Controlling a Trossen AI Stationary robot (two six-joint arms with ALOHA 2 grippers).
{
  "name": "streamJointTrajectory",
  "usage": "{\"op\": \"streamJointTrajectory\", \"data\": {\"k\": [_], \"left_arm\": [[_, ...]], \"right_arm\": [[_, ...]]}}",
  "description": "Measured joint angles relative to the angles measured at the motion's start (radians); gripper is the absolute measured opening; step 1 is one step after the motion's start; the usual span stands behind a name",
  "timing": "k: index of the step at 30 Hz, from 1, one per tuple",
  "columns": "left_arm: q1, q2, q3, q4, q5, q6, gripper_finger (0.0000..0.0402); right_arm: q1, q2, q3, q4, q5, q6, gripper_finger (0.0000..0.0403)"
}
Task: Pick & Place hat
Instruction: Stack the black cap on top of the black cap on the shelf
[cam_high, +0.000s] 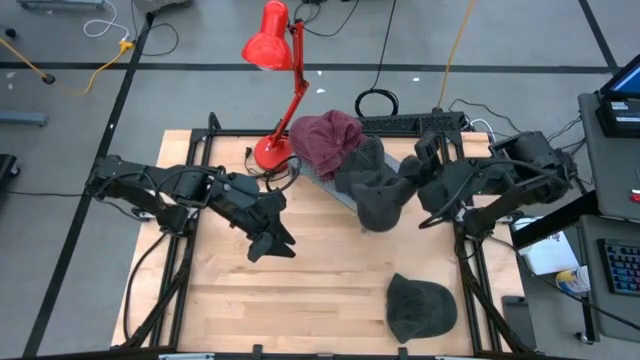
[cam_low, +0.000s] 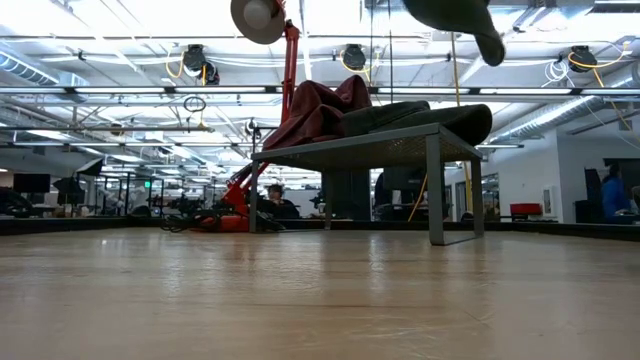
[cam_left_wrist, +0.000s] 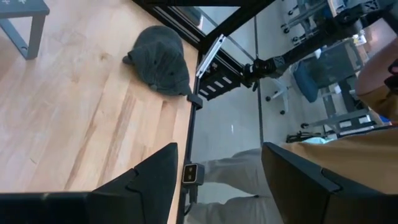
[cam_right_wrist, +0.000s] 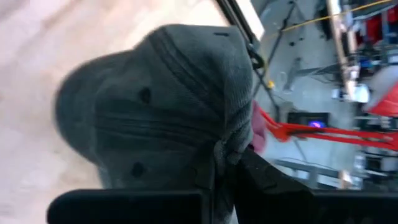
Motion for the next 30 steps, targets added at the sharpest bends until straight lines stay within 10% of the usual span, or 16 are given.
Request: {"op": "streamJointTrajectory", "data": {"k": [14, 30], "left_arm": [[0.0, 0.0, 0.0, 0.002, 0.0, -0.027, 0.023], [0.0, 0.0, 0.0, 0.001, 0.0, -0.06, 0.0217]], "right_arm": [[-0.135, -0.045, -0.002, 0.0, 0.08, -0.221, 0.0018], [-0.417, -0.005, -0.143, 0.015, -0.178, -0.477, 0.0018]]}}
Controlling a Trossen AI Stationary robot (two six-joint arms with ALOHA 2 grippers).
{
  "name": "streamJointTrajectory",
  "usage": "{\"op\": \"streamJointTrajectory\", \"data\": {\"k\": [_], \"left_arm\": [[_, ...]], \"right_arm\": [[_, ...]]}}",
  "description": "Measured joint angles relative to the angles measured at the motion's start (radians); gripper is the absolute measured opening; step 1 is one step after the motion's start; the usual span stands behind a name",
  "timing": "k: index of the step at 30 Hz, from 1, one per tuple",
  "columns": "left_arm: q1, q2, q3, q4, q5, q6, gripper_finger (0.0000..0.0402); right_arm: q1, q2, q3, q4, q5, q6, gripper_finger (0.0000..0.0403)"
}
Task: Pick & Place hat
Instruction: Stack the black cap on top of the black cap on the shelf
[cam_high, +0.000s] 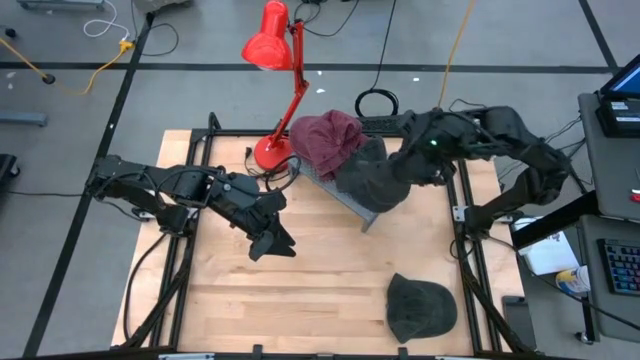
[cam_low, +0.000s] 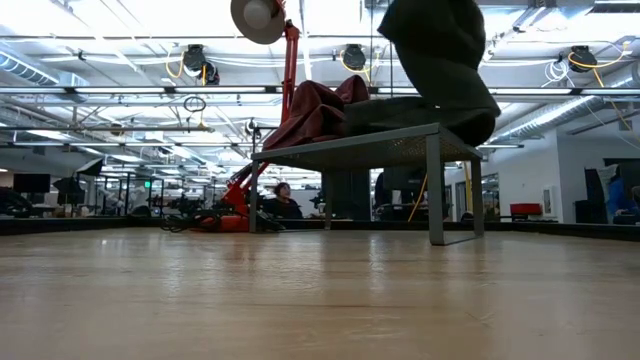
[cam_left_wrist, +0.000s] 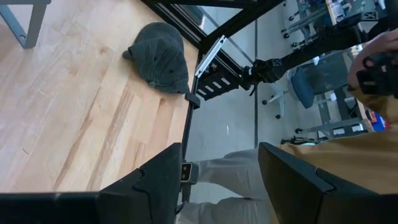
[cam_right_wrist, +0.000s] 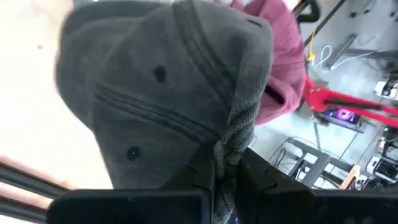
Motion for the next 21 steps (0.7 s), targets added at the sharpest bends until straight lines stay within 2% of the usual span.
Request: {"op": "streamJointTrajectory", "data": {"k": [5, 21], "left_arm": [[0.0, 0.0, 0.0, 0.0, 0.0, 0.0, 0.0225], [0.0, 0.0, 0.0, -0.001, 0.0, 0.015, 0.0196]], "right_arm": [[-0.057, 0.002, -0.077, 0.073, -0.052, -0.076, 0.0018], [-0.168, 0.0, -0.306, 0.36, -0.066, -0.354, 0.0018]]}}
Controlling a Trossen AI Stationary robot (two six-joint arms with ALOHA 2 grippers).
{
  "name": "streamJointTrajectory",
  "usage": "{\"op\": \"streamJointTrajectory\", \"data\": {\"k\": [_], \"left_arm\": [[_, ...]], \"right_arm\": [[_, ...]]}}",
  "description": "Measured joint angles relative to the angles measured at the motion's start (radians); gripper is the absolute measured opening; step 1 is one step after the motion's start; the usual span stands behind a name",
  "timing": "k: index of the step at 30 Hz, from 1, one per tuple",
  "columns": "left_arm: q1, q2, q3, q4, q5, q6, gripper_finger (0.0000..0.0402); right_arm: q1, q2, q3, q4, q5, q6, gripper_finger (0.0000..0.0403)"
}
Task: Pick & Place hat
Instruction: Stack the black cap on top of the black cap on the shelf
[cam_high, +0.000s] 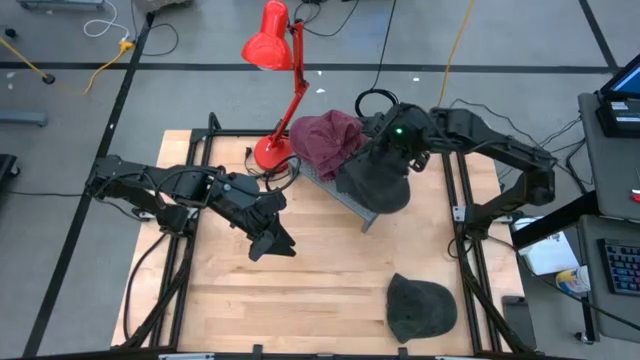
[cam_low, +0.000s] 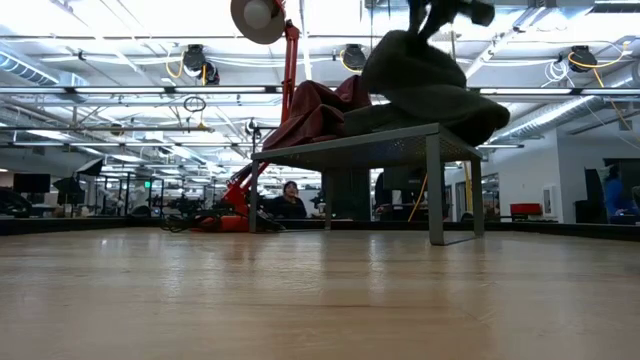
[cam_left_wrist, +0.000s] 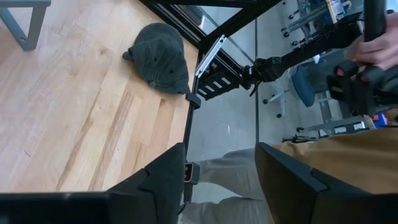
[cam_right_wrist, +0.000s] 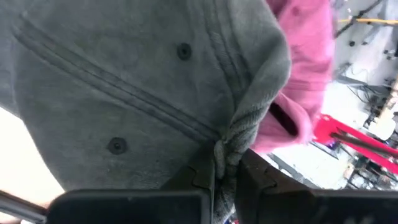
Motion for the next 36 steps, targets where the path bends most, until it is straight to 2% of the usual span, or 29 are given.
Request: {"op": "streamJointTrajectory", "data": {"k": [9, 12, 15, 22, 27, 29, 31, 36], "left_arm": [[0.0, 0.0, 0.0, 0.0, 0.0, 0.0, 0.0197], [0.0, 0.0, 0.0, 0.0, 0.001, -0.002, 0.0205], [0.0, 0.0, 0.0, 0.0, 0.002, -0.006, 0.021], [0.0, 0.0, 0.0, -0.001, 0.037, -0.002, 0.0212], [0.0, 0.0, 0.0, -0.003, 0.037, 0.01, 0.0212], [0.0, 0.0, 0.0, -0.007, 0.037, 0.019, 0.0212], [0.0, 0.0, 0.0, -0.011, 0.037, 0.021, 0.0212], [0.0, 0.0, 0.0, -0.016, 0.037, 0.031, 0.0212]], "right_arm": [[-0.041, 0.0, -0.184, 0.242, -0.005, -0.111, 0.0018], [-0.041, 0.0, -0.229, 0.319, 0.038, -0.131, 0.0027], [-0.042, 0.0, -0.247, 0.363, 0.07, -0.117, 0.0052], [-0.07, -0.043, -0.247, 0.358, -0.011, 0.051, 0.0134], [-0.073, -0.093, -0.247, 0.357, -0.008, 0.148, 0.0193], [-0.071, -0.116, -0.247, 0.356, -0.005, 0.24, 0.0209], [-0.06, -0.136, -0.247, 0.349, 0.016, 0.434, 0.0221], [-0.018, -0.18, -0.247, 0.245, 0.069, 1.239, 0.0232]]}}
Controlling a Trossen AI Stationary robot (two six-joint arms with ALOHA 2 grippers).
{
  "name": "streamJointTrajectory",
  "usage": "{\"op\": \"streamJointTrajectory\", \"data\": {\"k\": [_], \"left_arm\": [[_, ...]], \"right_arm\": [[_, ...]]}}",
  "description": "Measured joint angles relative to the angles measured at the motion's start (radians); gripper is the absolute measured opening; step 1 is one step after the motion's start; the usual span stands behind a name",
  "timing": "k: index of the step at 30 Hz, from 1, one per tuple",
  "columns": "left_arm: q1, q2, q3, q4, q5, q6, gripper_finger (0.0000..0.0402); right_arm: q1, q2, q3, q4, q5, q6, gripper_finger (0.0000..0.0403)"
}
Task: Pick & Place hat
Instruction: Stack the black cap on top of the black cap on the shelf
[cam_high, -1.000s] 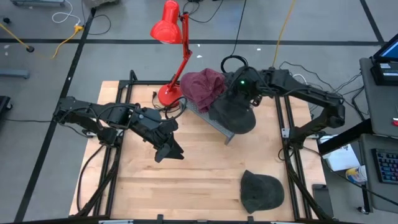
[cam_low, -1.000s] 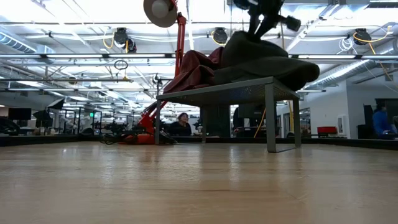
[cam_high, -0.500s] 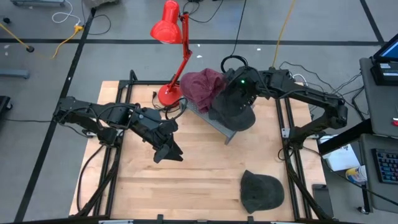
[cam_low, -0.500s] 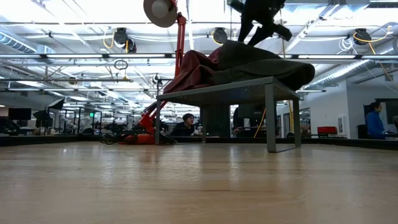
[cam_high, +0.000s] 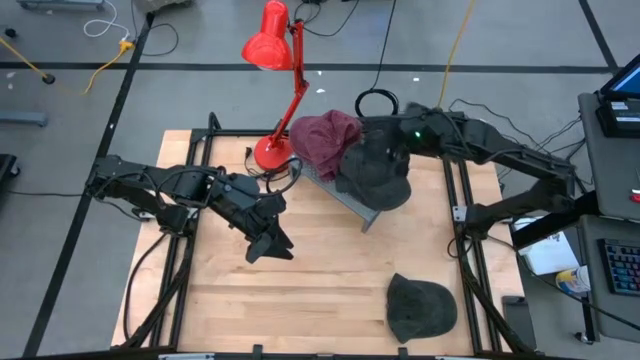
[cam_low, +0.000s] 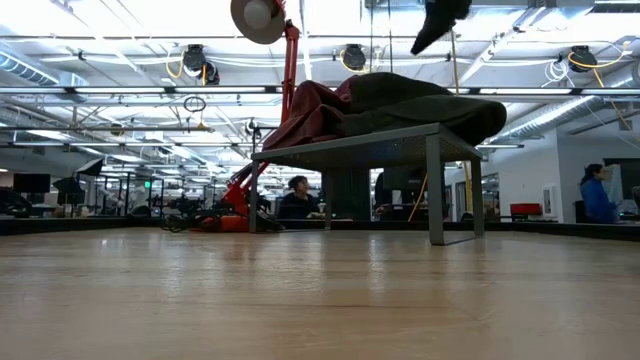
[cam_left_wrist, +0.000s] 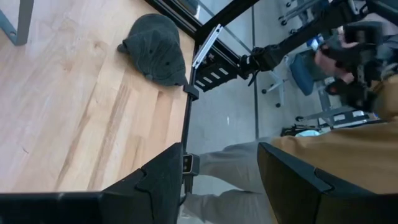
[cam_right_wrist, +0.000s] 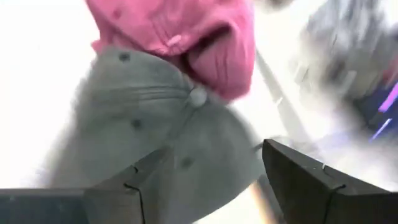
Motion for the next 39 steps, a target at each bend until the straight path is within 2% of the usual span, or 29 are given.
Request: {"op": "streamJointTrajectory", "data": {"k": [4, 7, 10, 15, 21, 25, 29, 35, 39], "left_arm": [[0.0, 0.0, 0.0, 0.0, 0.0, 0.027, 0.0212], [0.0, 0.0, 0.0, 0.0, 0.0, 0.047, 0.0212], [0.0, 0.0, 0.0, 0.0, 0.009, 0.052, 0.0212], [0.0, 0.0, 0.0, 0.0, 0.016, 0.059, 0.0212], [0.013, 0.0, 0.0, 0.0, 0.01, 0.092, 0.0212], [0.028, 0.0, 0.0, 0.001, 0.001, 0.115, 0.0212], [0.034, 0.0, 0.0, 0.001, -0.031, 0.128, 0.0212], [0.042, 0.0, 0.0, 0.002, -0.035, 0.13, 0.0212], [0.053, 0.0, 0.0, 0.002, -0.029, 0.135, 0.0212]], "right_arm": [[0.052, -0.028, 0.0, -0.123, -0.014, 0.562, 0.0233], [0.103, -0.045, 0.0, -0.186, -0.049, 0.88, 0.0233], [0.179, -0.061, 0.0, -0.211, -0.039, 1.137, 0.0233], [0.339, -0.094, 0.001, -0.225, 0.116, 1.472, 0.0233], [0.525, -0.107, 0.001, -0.336, 0.32, 1.858, 0.0233], [0.623, -0.092, 0.001, -0.374, 0.416, 2.031, 0.0233], [0.701, -0.071, -0.02, -0.395, 0.465, 2.182, 0.0233], [0.785, -0.068, -0.188, -0.322, 0.475, 2.431, 0.0233], [0.801, -0.068, -0.294, -0.23, 0.509, 2.449, 0.0224]]}}
